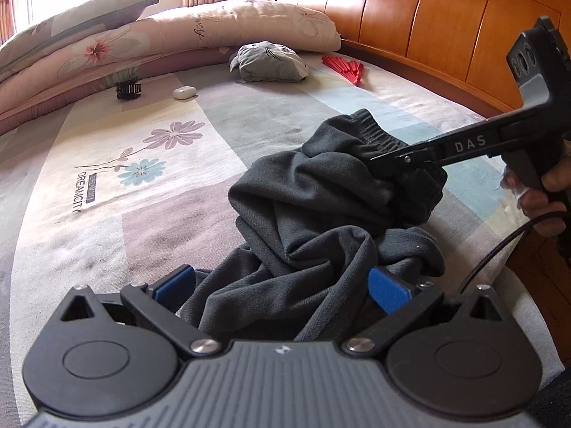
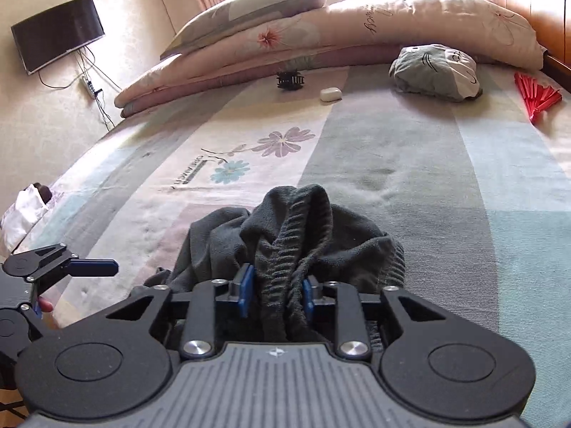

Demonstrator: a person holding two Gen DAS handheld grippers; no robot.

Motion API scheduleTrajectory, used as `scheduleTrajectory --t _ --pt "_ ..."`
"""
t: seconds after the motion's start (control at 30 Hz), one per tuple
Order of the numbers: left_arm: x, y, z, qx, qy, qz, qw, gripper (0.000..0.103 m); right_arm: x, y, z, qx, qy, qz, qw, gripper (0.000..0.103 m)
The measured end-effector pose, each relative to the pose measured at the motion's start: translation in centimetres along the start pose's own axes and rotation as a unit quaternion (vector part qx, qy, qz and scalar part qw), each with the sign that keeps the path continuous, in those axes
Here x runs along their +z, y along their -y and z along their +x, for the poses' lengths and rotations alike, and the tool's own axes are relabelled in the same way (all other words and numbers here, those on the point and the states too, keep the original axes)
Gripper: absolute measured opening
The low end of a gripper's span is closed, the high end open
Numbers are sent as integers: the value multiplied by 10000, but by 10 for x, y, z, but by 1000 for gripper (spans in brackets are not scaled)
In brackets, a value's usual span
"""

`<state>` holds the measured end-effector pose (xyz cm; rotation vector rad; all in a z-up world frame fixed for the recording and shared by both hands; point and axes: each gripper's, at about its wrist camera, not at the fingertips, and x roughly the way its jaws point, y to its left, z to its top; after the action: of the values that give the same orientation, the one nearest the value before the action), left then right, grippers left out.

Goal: Fold clothes
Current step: 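Grasp the sweatpants waistband with the right gripper and lift it, then pull the waistband away with the right gripper to stretch the sweatpants out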

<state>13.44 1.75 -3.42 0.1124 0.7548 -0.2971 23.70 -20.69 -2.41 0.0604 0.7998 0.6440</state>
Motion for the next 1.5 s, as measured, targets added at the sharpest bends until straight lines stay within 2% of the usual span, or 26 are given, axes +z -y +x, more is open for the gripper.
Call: scheduleTrajectory --t 0.1,0.37,0.53,0.8,1.07,1.13,1.23,1.4,1.5 --pt "-1 -2 0 3 8 38 10000 102 3 -2 -7 -53 113 -125 9998 13" --pt "6 -3 2 -47 68 -131 9999 102 37 27 -1 -955 246 -174 9950 12" --pt "11 -2 5 -23 47 -78 10000 102 67 68 16 -1423 124 28 9897 12" --pt "18 -7 15 51 -45 -109 9999 102 94 114 53 -1990 -210 109 9797 12" --pt "20 -14 24 115 -98 -257 9996 102 120 150 75 -2676 -170 452 9623 13" --pt "19 -13 24 120 -97 -243 9996 102 119 154 80 -2626 -226 514 9633 15" --pt "16 -11 23 143 -95 -177 9997 102 110 143 78 -2601 -275 295 9647 20" --pt "14 -9 19 163 -130 -216 9995 102 90 122 38 -2292 -76 276 9730 49" --pt "12 -8 16 182 -147 -282 9993 102 71 107 12 -2070 -28 304 9779 56"
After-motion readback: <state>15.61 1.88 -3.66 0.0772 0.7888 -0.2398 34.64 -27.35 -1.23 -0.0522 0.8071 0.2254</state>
